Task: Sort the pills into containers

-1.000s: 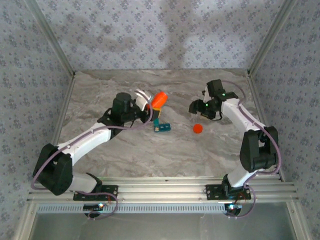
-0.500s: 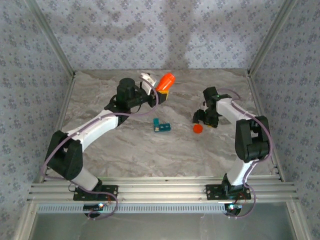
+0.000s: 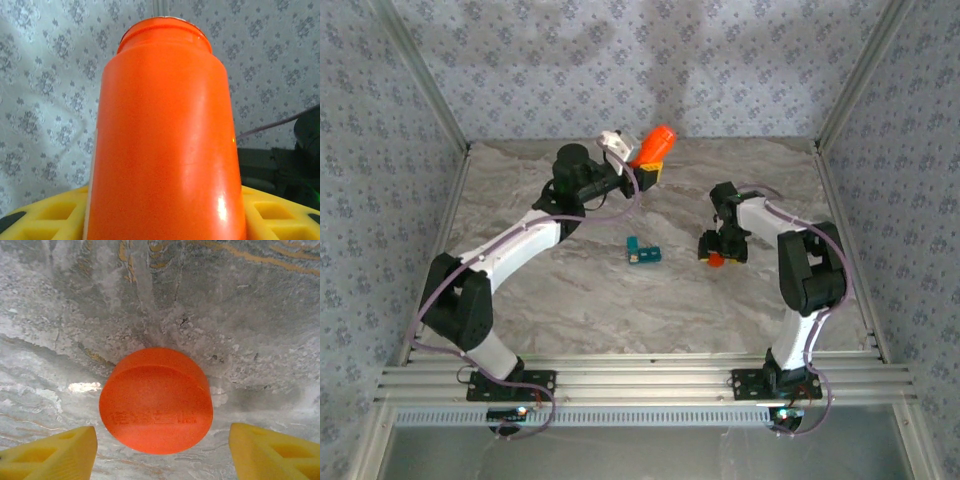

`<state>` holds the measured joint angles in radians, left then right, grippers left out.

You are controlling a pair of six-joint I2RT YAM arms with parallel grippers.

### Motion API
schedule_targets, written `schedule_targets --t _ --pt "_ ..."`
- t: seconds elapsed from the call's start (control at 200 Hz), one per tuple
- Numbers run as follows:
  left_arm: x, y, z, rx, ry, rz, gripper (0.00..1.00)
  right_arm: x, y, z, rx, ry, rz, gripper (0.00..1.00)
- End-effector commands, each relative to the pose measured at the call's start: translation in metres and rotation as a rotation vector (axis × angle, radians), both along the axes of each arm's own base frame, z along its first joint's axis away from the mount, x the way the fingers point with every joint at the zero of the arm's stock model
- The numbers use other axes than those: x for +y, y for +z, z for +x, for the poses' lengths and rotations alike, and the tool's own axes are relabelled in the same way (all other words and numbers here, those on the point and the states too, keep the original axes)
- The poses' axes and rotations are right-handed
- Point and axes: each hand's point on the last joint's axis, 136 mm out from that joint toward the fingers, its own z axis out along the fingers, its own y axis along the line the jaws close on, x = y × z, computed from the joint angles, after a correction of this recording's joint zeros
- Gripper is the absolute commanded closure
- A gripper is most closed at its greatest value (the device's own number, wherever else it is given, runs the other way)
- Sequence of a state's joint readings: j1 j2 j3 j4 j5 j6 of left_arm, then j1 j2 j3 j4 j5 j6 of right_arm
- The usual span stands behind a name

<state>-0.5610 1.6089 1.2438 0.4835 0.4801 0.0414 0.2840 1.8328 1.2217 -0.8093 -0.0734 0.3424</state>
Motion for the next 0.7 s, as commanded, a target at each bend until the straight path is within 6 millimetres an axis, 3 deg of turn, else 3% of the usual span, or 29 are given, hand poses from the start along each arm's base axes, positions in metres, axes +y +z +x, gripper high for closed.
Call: schedule_targets --t 0.0,0.43,0.695 --pt "0.0 0.04 -0.005 -0.097 -0.035 -0.076 1.0 -0.001 0.0 0.003 0.017 0.023 -0.023 0.29" --pt "0.002 0.049 -0.01 -0.117 -0.045 -0.095 1.0 0.001 -0.003 0.009 0.032 0.046 -0.028 0.39" --pt "0.002 0.047 -0.011 -0.109 -0.055 -0.103 1.0 0.004 -0.011 0.003 0.065 0.077 -0.07 0.38"
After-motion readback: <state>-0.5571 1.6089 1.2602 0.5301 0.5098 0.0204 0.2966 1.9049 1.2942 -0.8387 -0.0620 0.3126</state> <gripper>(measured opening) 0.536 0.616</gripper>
